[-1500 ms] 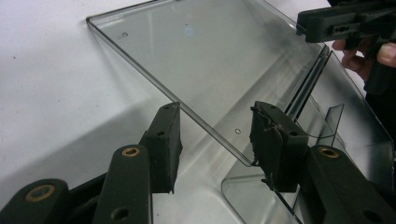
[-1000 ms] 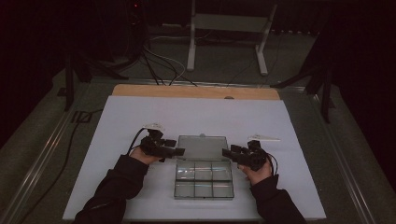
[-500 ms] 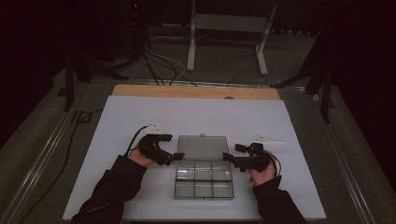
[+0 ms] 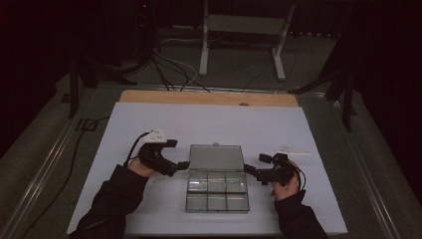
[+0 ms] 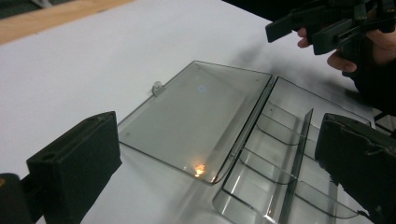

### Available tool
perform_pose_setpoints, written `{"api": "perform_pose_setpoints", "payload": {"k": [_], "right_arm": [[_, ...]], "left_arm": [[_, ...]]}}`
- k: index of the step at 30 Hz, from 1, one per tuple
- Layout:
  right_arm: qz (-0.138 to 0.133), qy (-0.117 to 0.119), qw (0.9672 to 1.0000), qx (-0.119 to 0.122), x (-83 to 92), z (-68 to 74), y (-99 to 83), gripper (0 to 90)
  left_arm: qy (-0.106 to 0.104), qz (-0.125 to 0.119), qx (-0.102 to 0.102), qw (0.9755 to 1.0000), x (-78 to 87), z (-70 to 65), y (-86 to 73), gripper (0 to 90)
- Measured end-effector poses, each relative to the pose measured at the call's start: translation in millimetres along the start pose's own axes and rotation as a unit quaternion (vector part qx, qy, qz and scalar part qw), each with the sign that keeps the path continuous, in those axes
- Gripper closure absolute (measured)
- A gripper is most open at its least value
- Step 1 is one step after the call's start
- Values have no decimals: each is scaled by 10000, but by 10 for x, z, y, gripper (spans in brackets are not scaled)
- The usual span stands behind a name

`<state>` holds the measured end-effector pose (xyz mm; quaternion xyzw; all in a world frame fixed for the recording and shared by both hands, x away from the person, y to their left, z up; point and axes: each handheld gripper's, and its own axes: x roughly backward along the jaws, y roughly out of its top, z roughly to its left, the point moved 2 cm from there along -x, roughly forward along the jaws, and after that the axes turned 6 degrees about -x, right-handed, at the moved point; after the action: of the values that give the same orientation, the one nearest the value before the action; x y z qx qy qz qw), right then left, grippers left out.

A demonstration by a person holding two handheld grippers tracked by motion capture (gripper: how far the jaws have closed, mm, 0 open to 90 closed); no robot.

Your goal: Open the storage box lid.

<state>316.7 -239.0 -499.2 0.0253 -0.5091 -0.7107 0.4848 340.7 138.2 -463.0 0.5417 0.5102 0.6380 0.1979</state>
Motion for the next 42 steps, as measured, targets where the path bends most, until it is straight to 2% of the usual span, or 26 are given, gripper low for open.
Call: {"api": "perform_pose_setpoints", "payload": {"k": [3,9,18,30,32,42], "right_arm": [[-33,25,10000,30,11,0,-3,20],[-59,11,10000,64,25,9,-5,20],[-129,45,9999,53,50,6,3,20],[-156,80,9998,69,61,10,5,20],[-157,88,9998,58,62,9,5,20],[-167,99,9998,37,65,4,5,20]], "left_arm": [[-57,-69,-50,9999,76,9,1,21],[-17,-11,-85,10000,186,29,-37,21],[-11,-139,-151,9998,327,36,-75,22],[104,-189,-135,9997,456,65,-214,22],[72,-200,-104,9997,481,75,-238,22],[5,-308,-265,9992,593,80,-338,22]]}}
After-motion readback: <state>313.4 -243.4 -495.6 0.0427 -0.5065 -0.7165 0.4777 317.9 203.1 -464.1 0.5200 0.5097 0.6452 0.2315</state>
